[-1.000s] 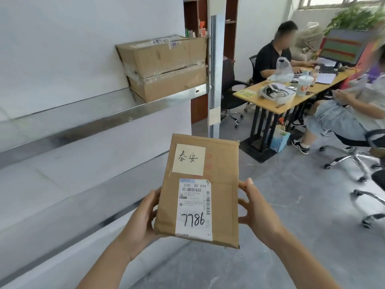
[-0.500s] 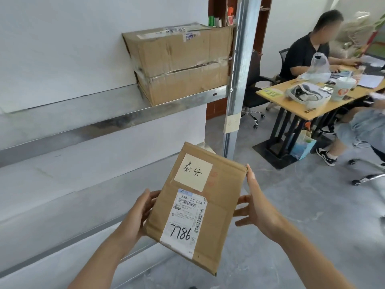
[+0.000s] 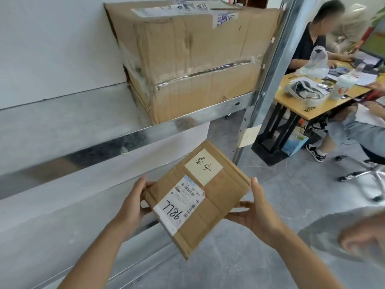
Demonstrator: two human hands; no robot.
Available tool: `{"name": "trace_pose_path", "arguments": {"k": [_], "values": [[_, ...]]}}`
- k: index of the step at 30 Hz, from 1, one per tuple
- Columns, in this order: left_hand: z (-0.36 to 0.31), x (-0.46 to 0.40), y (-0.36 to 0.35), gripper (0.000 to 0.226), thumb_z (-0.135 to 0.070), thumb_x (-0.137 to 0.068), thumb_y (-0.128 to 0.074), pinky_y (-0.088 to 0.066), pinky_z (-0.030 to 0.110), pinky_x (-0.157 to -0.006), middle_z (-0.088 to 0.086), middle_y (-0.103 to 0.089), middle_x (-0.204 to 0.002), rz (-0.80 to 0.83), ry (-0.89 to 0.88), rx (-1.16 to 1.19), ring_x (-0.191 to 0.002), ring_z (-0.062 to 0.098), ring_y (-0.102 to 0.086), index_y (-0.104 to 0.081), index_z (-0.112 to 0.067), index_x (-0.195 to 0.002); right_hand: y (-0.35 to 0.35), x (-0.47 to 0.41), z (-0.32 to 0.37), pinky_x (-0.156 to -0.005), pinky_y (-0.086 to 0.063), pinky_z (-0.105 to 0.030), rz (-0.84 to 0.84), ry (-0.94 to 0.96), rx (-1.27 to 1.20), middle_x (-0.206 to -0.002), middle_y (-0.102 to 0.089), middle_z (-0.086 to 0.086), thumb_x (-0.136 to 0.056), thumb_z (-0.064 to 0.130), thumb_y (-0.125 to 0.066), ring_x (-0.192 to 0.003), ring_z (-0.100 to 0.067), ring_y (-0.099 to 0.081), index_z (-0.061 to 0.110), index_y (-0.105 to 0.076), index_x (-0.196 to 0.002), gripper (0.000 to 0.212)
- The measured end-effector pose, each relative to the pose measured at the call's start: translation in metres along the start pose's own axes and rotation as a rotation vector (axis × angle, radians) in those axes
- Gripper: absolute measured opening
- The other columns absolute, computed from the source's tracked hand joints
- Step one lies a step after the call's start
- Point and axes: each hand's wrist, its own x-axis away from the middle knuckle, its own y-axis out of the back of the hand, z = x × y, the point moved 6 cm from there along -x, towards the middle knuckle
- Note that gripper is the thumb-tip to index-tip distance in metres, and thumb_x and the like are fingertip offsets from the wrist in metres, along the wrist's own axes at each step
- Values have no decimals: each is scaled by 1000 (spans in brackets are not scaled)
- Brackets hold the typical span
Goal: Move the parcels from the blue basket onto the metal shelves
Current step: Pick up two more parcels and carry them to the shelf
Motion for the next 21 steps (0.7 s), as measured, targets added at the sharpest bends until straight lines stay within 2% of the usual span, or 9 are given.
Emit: {"name": "trace_pose_path", "arguments": {"k": [2, 4, 7, 10, 12, 14, 18, 21], "values": [[-5, -20, 0, 57, -51, -109, -33, -52, 40, -78, 14, -74, -101, 4, -20, 2, -102, 29, -64, -71, -9, -111, -2, -15, 2, -79, -67, -41, -9, -20, -41, -138, -57, -32, -94, 78, -38, -109, -47, -75, 38, -39, -155, 73], [-7, -35, 1, 58, -53, -109, -32, -51, 40, -81, 15, -75, -109, -6, -23, 4, -108, 31, -66, -73, -12, -112, -4, -31, 4, -82, -67, -44, -12, -27, -69, -141, -55, -34, -92, 81, -41, -112, -49, -73, 37, -39, -157, 78], [-10, -53, 0, 51, -51, -108, -33, -50, 42, -86, 15, -72, -106, -51, -22, 38, -109, 31, -64, -70, -15, -103, -10, -51, 11, -84, -65, -52, -37, -18, -92, -143, -52, -35, -94, 78, -44, -117, -50, -70, 35, -40, -157, 77], [-16, -64, 0, 44, -46, -108, -34, -49, 41, -85, 12, -67, -99, -102, -26, 106, -104, 28, -61, -67, -18, -101, -19, -63, 17, -79, -66, -53, -49, -11, -133, -141, -51, -37, -97, 72, -46, -120, -51, -64, 30, -41, -154, 71], [-16, -70, 0, 42, -45, -107, -36, -50, 39, -84, 9, -70, -101, -115, -31, 123, -104, 26, -63, -69, -19, -104, -25, -66, 22, -73, -67, -49, -45, 4, -148, -132, -56, -31, -103, 65, -42, -108, -45, -67, 26, -41, -151, 62], [-16, -76, 0, 42, -46, -105, -38, -50, 38, -85, 8, -72, -102, -118, -37, 127, -105, 24, -64, -70, -20, -105, -31, -68, 26, -67, -68, -46, -46, -2, -159, -124, -53, -26, -105, 61, -40, -105, -44, -65, 24, -38, -150, 58], [-18, -81, -6, 43, -43, -107, -35, -50, 35, -83, 4, -74, -100, -123, -45, 161, -99, 19, -65, -71, -19, -111, -38, -72, 30, -66, -68, -45, -57, -15, -150, -113, -47, -19, -105, 59, -41, -93, -37, -62, 32, -30, -146, 50], [-16, -85, -7, 41, -42, -107, -36, -50, 34, -86, 5, -73, -105, -136, -32, 208, -102, 19, -65, -69, -18, -114, -43, -76, 26, -60, -67, -44, -95, -58, -167, -113, -46, -21, -104, 61, -43, -108, -47, -62, 34, -29, -148, 54]]}}
